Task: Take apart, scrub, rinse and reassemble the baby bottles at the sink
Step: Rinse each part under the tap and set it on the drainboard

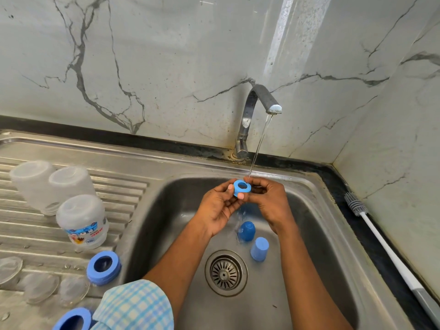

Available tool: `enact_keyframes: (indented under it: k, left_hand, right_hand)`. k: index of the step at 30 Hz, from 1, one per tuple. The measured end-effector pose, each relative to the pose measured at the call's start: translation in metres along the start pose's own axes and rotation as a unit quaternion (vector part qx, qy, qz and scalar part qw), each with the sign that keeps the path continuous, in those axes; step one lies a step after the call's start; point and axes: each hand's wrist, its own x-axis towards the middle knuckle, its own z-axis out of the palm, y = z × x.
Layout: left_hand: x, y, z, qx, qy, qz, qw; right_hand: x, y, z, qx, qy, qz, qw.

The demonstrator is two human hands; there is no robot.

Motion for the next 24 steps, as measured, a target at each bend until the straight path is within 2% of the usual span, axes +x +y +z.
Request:
enact_keyframes:
  k: [5,12,15,21,24]
  left_hand:
    - [0.003,-0.001,0.000,0.002,0.013,-0.025,1.000]
    - [0.004,-0.007,0.004,0.079,0.013,0.046,0.996]
    - [0.003,-0.008,0.006,0.131,-0.002,0.068,0.989]
    - [0.004,-0.002,-0.004,0.262,-0.002,0.126,0.957]
    - [0.001,0.001,-0.009,0.303,-0.020,0.144,0.942]
  right_hand:
    - [0.002,0.007,-0.014,0.041,0.006,0.017,0.999]
    - [0.001,0.007,-0.004,-0.019,-0.041,0.013,0.999]
    - [0.001,0.006,0.001,-0.023,-0.008,0.003,1.000]
    - [0.003,0.008,0.017,-0.133,0.048,-0.021,0.990]
    - [0.004,0.012,0.022,-0.128,0.079,-0.019,0.989]
